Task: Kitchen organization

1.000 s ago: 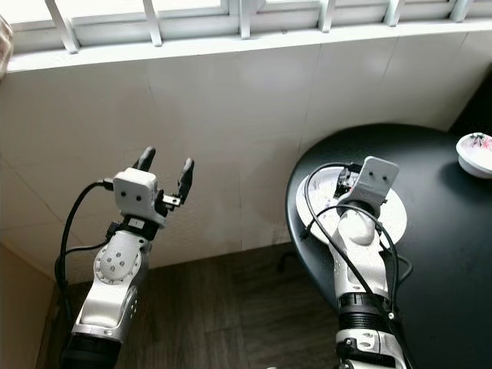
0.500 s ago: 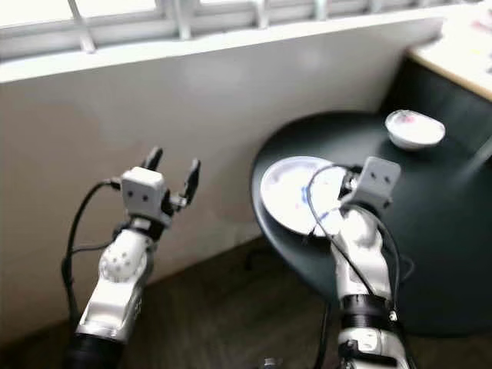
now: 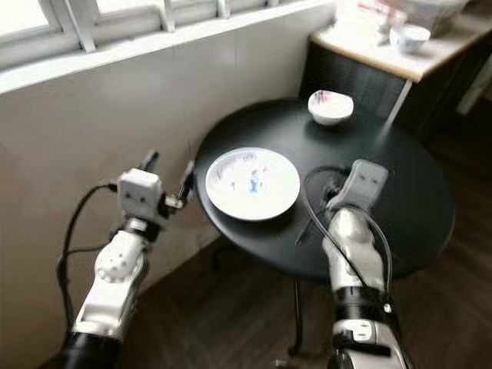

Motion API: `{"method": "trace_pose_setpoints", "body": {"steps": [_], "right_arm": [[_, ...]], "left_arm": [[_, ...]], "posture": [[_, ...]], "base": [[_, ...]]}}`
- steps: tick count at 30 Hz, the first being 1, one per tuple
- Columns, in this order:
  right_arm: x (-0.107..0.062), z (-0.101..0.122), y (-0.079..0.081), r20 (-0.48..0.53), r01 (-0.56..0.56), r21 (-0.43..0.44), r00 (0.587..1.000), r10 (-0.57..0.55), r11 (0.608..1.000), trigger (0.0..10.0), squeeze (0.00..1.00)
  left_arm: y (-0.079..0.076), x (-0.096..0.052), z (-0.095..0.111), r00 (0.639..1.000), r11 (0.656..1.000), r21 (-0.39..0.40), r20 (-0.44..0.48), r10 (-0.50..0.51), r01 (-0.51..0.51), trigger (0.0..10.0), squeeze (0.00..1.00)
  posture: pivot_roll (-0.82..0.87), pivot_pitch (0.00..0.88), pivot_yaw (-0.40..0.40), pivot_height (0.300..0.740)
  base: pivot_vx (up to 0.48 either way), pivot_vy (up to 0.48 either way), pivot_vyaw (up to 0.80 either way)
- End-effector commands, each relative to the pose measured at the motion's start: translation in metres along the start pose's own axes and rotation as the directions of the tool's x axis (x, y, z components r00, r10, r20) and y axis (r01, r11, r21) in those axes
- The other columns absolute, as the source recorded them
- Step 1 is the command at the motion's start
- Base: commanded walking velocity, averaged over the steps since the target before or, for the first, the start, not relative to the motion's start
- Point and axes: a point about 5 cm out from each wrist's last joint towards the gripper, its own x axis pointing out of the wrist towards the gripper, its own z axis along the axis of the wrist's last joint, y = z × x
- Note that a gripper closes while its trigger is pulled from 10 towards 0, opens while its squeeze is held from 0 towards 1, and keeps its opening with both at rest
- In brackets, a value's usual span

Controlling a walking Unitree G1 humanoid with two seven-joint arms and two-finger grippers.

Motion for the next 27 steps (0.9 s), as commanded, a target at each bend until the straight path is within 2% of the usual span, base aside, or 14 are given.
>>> {"method": "trace_pose_setpoints", "body": {"steps": [1, 5, 10, 17, 24, 27], "right_arm": [[0.003, 0.0, 0.003, -0.05, -0.044, 0.044, 0.998, 0.046, 0.998, 10.0, 0.0], [0.007, -0.005, 0.016, -0.136, -0.135, 0.128, 0.979, 0.152, 0.983, 10.0, 0.0], [0.012, -0.005, 0.016, -0.164, -0.13, 0.153, 0.974, 0.154, 0.98, 10.0, 0.0], [0.019, -0.007, 0.016, -0.233, -0.148, 0.236, 0.951, 0.204, 0.96, 10.0, 0.0], [0.023, -0.006, 0.026, -0.27, -0.183, 0.273, 0.928, 0.258, 0.944, 10.0, 0.0], [0.023, -0.013, 0.035, -0.325, -0.18, 0.328, 0.901, 0.289, 0.928, 10.0, 0.0]], "left_arm": [[-0.004, 0.0, -0.002, 1.0, 1.0, -0.002, -0.01, -0.014, 0.014, 10.0, 0.0], [-0.005, 0.001, -0.002, 1.0, 1.0, -0.001, -0.013, -0.013, 0.013, 10.0, 0.0], [-0.004, 0.002, -0.003, 1.0, 1.0, -0.001, -0.015, -0.011, 0.011, 10.0, 0.0], [-0.003, 0.004, -0.002, 1.0, 1.0, 0.001, -0.019, -0.012, 0.012, 10.0, 0.0], [-0.004, 0.005, -0.003, 1.0, 1.0, 0.0, -0.022, -0.014, 0.014, 10.0, 0.0], [-0.004, 0.006, -0.002, 1.0, 1.0, 0.0, -0.023, -0.015, 0.015, 10.0, 0.0]], "posture": [[-0.03, 0.0, -0.025, 0.74], [-0.03, 0.0, -0.028, 0.74], [-0.02, 0.0, -0.027, 0.74], [-0.03, 0.0, -0.021, 0.74], [-0.02, 0.0, -0.023, 0.74], [-0.02, 0.0, -0.025, 0.74]], "base": [[0.0, 0.0, 0.0], [0.0, 0.0, 0.0], [0.0, 0.0, 0.0], [0.0, 0.0, 0.0], [0.0, 0.0, 0.0], [0.0, 0.0, 0.0]]}}
